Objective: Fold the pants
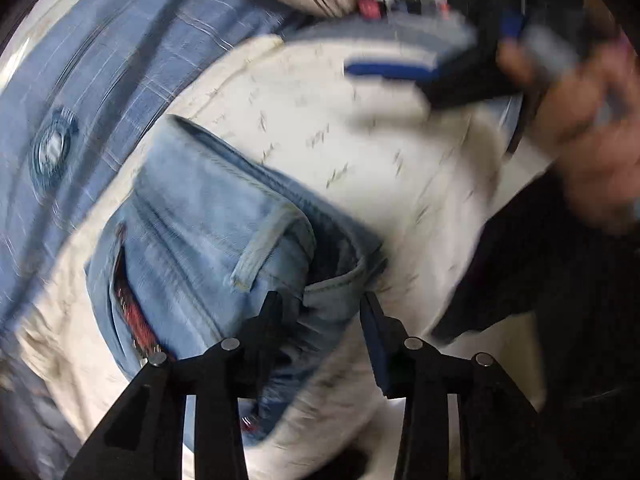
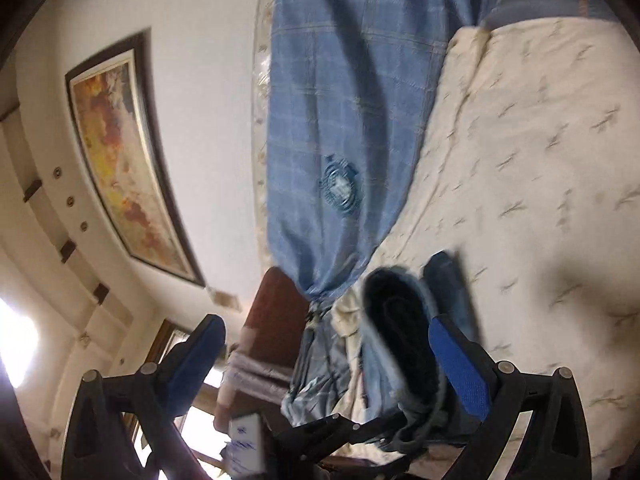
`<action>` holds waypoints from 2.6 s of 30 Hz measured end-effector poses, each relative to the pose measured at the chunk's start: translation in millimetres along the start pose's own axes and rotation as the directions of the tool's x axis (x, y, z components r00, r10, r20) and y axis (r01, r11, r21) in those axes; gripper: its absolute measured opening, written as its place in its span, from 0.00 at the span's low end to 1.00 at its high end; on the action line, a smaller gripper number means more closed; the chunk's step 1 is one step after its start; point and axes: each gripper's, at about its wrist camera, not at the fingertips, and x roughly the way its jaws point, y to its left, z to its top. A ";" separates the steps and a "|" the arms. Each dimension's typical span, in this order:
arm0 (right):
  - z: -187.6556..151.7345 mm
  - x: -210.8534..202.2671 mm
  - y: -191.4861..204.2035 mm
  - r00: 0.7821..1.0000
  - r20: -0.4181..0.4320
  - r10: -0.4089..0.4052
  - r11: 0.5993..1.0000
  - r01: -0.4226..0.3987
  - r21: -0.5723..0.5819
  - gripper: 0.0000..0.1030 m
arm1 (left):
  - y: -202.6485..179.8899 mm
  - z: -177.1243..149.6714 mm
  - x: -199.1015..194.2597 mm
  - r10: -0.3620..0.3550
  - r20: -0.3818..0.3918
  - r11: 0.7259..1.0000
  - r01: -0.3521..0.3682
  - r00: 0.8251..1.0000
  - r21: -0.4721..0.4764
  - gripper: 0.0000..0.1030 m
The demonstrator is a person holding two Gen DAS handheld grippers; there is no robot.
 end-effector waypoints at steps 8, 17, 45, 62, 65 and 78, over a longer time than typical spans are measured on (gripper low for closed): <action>-15.9 33.4 25.4 0.993 -0.088 0.073 0.997 -0.073 -0.004 1.00 | 106.4 -76.2 -84.5 0.057 0.348 0.844 0.141 0.936 -0.517 0.70; -30.5 114.3 53.7 0.960 -0.247 0.136 0.990 -0.120 0.077 1.00 | 154.1 -116.9 -52.3 0.155 0.292 0.663 0.120 0.944 -0.739 0.70; -17.0 217.0 -28.3 0.784 -0.322 -0.530 0.848 0.479 -0.229 0.98 | 124.1 -108.6 9.0 0.046 0.139 0.729 0.062 0.989 -0.682 0.78; -81.1 167.3 2.1 0.659 -0.231 -0.715 0.655 0.519 -0.549 0.99 | 123.6 -122.5 9.3 0.120 0.097 0.705 -0.016 0.988 -0.709 0.83; -89.9 165.4 15.2 0.681 -0.173 -0.711 0.621 0.494 -0.608 0.99 | 128.0 -126.8 -6.4 0.140 0.139 0.686 0.005 0.980 -0.727 0.83; -97.8 152.4 143.9 0.922 -0.318 -0.222 0.804 -0.012 -0.594 0.99 | 140.2 -174.3 -47.9 0.199 0.297 0.588 0.128 0.934 -0.799 0.83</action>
